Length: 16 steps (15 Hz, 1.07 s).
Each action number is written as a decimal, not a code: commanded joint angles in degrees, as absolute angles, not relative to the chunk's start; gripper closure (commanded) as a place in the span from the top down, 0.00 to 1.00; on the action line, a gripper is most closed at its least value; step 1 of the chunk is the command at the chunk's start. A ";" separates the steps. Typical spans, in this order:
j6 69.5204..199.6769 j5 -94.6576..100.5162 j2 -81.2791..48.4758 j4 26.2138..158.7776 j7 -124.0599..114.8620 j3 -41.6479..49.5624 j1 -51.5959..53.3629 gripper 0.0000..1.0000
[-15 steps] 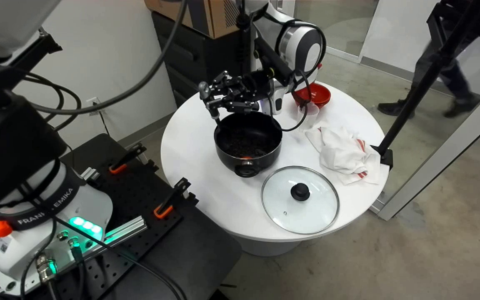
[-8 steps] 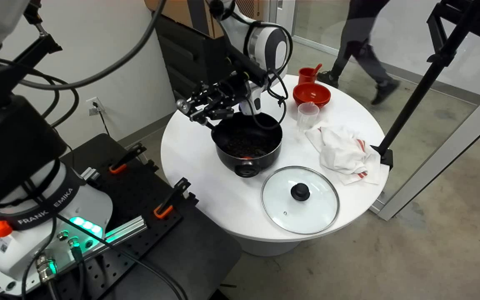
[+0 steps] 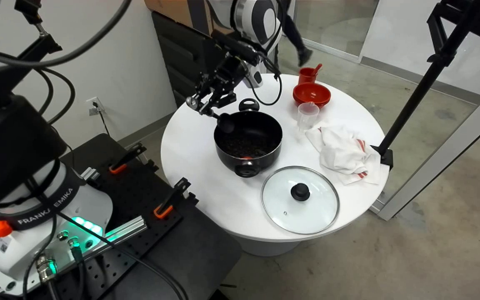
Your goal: Use the black serving spoon in the black pot to stir its contents
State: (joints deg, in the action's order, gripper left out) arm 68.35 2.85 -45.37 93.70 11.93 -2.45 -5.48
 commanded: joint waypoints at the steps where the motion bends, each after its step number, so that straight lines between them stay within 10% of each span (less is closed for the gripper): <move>1: 75.19 0.10 -40.80 94.90 7.91 -1.89 -4.34 0.08; 16: 91.97 2.83 -38.80 95.03 -8.74 4.31 -2.59 0.08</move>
State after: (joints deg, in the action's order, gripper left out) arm 89.51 1.87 -40.11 93.63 -6.38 2.83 -3.43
